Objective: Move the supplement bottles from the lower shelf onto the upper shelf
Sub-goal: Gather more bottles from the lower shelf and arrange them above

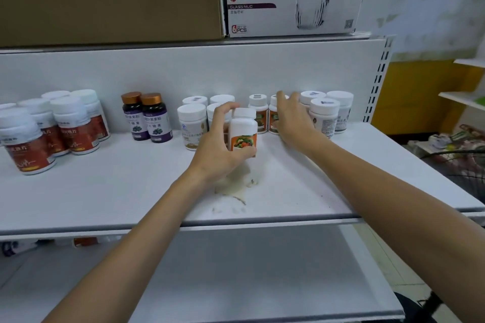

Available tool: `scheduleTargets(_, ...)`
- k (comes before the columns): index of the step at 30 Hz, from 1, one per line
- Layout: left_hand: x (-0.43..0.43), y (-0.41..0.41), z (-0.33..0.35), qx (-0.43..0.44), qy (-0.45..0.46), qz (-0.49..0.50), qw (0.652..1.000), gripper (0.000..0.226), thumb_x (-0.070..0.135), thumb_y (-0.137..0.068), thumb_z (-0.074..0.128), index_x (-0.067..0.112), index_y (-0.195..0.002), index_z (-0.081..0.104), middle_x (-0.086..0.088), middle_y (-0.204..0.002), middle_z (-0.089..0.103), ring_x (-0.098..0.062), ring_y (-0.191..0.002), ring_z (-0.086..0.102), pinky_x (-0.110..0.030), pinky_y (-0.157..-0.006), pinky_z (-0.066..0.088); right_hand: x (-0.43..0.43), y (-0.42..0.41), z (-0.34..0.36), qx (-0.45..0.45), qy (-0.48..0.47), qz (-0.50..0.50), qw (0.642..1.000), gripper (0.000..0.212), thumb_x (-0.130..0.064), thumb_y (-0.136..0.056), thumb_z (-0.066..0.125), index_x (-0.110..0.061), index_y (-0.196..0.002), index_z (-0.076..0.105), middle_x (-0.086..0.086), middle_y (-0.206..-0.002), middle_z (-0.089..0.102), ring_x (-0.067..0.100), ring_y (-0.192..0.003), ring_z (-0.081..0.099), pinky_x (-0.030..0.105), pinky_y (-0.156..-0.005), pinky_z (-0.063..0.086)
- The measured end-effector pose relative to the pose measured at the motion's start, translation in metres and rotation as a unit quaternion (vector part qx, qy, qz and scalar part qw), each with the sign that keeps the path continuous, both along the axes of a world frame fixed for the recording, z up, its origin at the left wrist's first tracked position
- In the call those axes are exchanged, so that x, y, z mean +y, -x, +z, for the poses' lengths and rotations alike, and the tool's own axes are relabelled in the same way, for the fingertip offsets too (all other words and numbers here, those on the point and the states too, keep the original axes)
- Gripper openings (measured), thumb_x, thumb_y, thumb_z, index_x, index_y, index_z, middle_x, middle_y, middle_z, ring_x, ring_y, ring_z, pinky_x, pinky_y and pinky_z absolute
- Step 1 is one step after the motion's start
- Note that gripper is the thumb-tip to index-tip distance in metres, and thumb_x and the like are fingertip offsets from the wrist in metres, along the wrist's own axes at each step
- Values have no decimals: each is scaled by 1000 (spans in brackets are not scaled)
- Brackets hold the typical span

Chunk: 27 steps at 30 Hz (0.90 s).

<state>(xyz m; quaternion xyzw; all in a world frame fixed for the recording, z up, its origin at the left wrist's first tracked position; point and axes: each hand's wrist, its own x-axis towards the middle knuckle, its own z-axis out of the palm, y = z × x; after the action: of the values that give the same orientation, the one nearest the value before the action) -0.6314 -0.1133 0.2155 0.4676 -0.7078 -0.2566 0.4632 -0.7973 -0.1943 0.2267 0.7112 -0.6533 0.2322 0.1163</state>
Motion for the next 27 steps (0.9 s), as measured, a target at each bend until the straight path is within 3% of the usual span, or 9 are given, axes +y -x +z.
scheduleTargets(6,7,-1,-1,-1,-19,12,1000,82,15,-71,79,33,-132,27,16,-104,51,6,-88,54,0,-66,42,-9,3,2,-54,-30,28,998,48,-7,-87,60,-5,-128,35,18,-121,37,41,-102,54,43,-77,44)
scheduleTargets(10,18,-5,-3,11,-34,42,998,62,24,-70,80,31,-118,42,11,-111,57,0,-92,57,-18,-80,46,5,6,4,-69,26,62,995,51,-21,-90,59,-7,-133,35,18,-124,37,37,-93,55,39,-71,43)
scheduleTargets(12,24,-5,-2,10,-29,50,998,58,27,-70,79,34,-115,44,12,-105,58,-2,-92,58,-21,-81,49,22,4,8,-148,51,96,983,42,-30,-93,54,-9,-128,45,15,-123,46,31,-94,55,35,-75,42)
scheduleTargets(15,32,-1,1,9,-8,69,998,55,33,-70,78,33,-115,46,11,-99,60,-4,-89,60,-21,-78,51,61,4,19,-413,-95,238,874,30,-38,-94,51,-20,-119,52,9,-116,61,17,-88,64,33,-74,54)
scheduleTargets(16,34,1,1,19,-2,73,997,56,34,-70,79,30,-116,48,9,-101,62,-6,-89,62,-23,-78,52,74,6,20,-445,-159,287,833,32,-36,-93,53,-25,-123,49,7,-115,63,17,-90,66,35,-73,57)
scheduleTargets(18,37,6,0,36,1,77,996,59,35,-69,79,23,-118,50,5,-105,64,-6,-89,63,-21,-77,52,93,9,11,-434,-213,352,802,48,-28,-88,63,-30,-131,42,4,-111,64,20,-92,69,39,-73,59)
scheduleTargets(20,40,10,-1,34,-4,79,996,54,33,-68,80,20,-113,52,6,-103,65,-3,-88,62,-15,-74,50,102,12,1,-435,-202,364,799,58,-19,-83,70,-31,-132,41,9,-109,65,24,-90,69,42,-73,59)
scheduleTargets(24,44,17,-4,3,-13,67,998,44,33,-68,81,24,-104,55,14,-93,64,2,-85,61,-10,-72,49,103,22,-8,-493,-189,347,775,45,-13,-82,70,-25,-119,48,17,-105,66,30,-86,69,46,-75,58)
scheduleTargets(27,46,20,-12,-82,-25,78,993,41,45,-74,73,28,-109,59,8,-106,66,-6,-92,62,-22,-81,51,99,27,-11,-444,-150,306,829,46,-14,-80,72,-29,-115,45,7,-105,64,22,-83,69,39,-69,60)
